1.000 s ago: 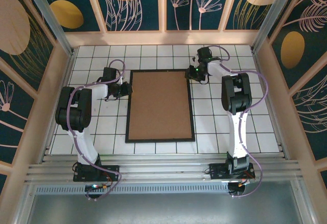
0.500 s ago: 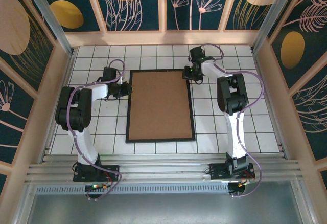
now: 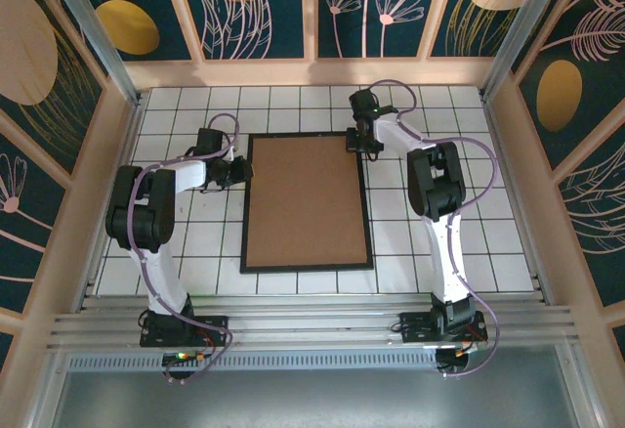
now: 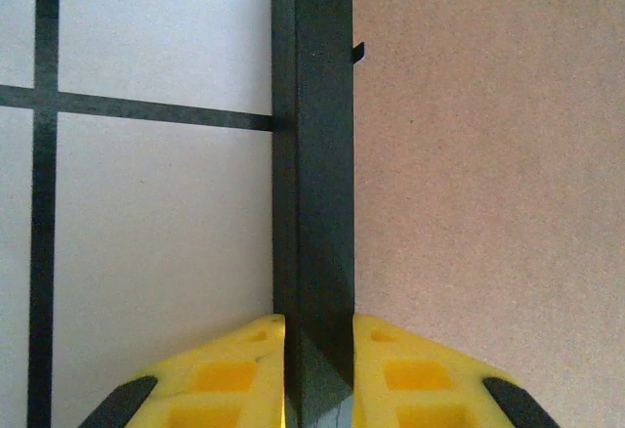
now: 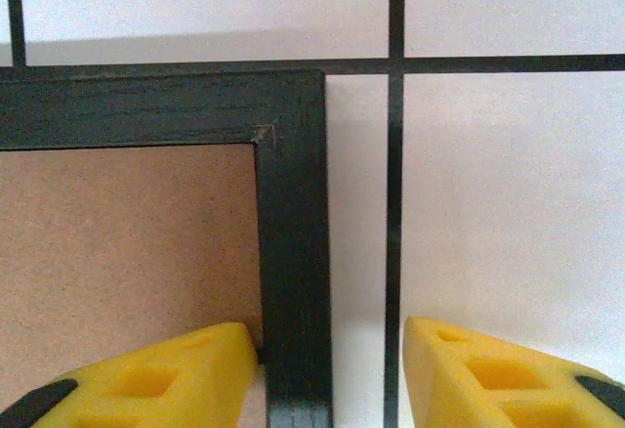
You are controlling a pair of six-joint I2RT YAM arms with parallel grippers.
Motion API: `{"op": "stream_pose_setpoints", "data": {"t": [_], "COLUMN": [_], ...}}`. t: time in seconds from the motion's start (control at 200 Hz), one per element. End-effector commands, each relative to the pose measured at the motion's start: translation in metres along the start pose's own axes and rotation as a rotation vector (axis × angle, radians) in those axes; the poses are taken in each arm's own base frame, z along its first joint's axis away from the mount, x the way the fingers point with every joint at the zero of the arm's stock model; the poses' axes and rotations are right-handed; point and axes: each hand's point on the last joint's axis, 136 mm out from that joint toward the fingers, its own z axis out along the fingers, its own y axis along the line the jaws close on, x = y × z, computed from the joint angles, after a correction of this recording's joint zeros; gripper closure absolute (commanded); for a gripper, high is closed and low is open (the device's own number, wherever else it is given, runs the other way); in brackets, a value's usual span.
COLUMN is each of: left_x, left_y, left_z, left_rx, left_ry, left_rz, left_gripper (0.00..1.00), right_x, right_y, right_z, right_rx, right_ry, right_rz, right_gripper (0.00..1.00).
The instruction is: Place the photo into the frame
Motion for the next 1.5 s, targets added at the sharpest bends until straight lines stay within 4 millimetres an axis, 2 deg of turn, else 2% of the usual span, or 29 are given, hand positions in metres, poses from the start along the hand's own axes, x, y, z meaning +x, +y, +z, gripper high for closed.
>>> {"op": "stream_pose_setpoints", "data": {"t": [0.0,0.18,0.3,0.46,0.59,0.761,0.981,1.201,1.496], "left_x": [0.014,0.013,0.014,0.014,0.013,0.013,0.013,0.014,0.015], "left_y": [-0.011,-0.01,-0.01,-0.01,-0.011,-0.011,-0.012,-0.011,-0.011], "left_z": [0.001,0.002,0.002,0.001,0.0,0.0,0.0,0.001,0.001], "left_rx": [0.021,0.011,0.01,0.01,0.011,0.015,0.018,0.019,0.019], "left_ry": [0.055,0.054,0.056,0.056,0.053,0.052,0.054,0.054,0.056], "left_rz": [0.03,0.032,0.032,0.03,0.032,0.031,0.028,0.029,0.028], "left_gripper": [0.8,0.8,0.8,0.8,0.8,0.8,0.8,0.8,0.8], "right_x": [0.023,0.01,0.02,0.049,0.069,0.087,0.092,0.104,0.113], "right_y": [0.03,0.025,0.01,-0.02,-0.02,-0.012,-0.009,-0.009,-0.004], "right_z": [-0.012,-0.061,-0.081,-0.074,-0.068,-0.057,-0.044,-0.04,-0.034], "right_rx": [-0.089,-0.264,-0.372,-0.371,-0.407,-0.419,-0.414,-0.399,-0.394], "right_ry": [0.068,-0.019,-0.035,0.024,0.081,0.143,0.172,0.205,0.237], "right_rz": [-0.053,0.027,0.097,0.142,0.143,0.119,0.113,0.098,0.08], "right_gripper": [0.49,0.47,0.47,0.51,0.59,0.63,0.68,0.71,0.71]}}
